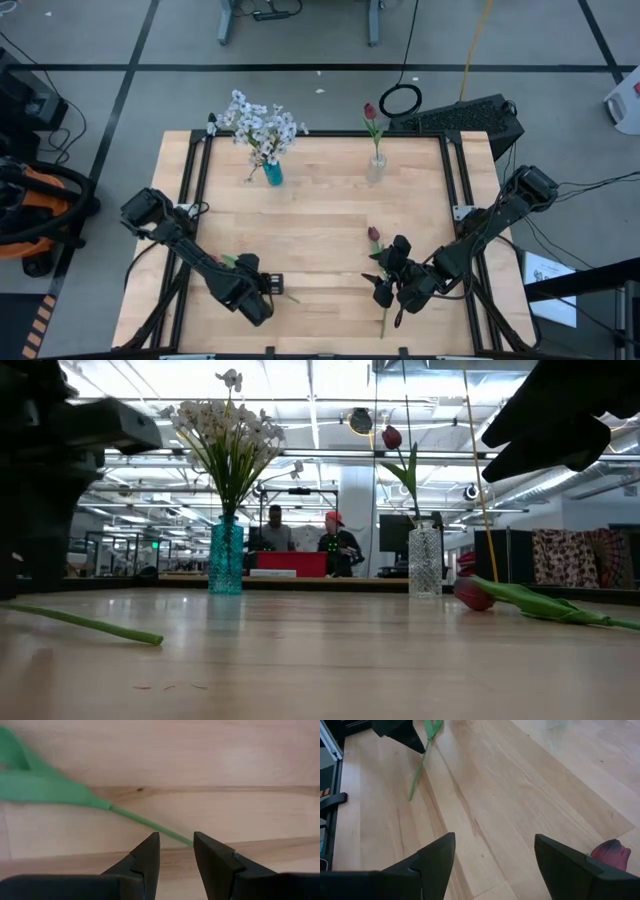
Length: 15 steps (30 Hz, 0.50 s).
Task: Sort flowers into vase by color
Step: Put the left red tulip into the transparent vase
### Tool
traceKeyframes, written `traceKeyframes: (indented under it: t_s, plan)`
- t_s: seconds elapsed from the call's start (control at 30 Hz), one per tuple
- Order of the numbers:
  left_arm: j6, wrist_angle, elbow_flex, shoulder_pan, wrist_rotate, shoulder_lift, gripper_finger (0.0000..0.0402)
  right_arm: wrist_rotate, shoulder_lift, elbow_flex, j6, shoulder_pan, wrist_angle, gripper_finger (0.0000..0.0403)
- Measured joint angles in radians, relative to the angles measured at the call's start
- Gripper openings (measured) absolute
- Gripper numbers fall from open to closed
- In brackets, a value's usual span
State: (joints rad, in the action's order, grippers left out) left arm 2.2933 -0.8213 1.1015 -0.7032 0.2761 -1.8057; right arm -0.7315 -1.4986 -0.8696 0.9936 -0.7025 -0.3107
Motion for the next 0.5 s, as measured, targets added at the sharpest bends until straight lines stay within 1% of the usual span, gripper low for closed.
traceKeyframes:
  t_s: [0.1, 0.33, 0.5]
  plan:
    - [0.030, 0.000, 0.000, 0.005, -0.034, -0.007, 0.0125, 0.000, 0.000, 0.000, -0.003, 0.000, 0.000, 0.0263]
    - [0.032, -0.015, 0.000, 0.028, -0.038, -0.007, 0.0125, 0.001, 0.000, 0.000, -0.011, 0.000, 0.002, 0.0263]
    - [0.031, 0.002, -0.022, 0.042, -0.038, -0.007, 0.0125, 0.001, 0.000, 0.000, -0.011, 0.000, 0.006, 0.0263]
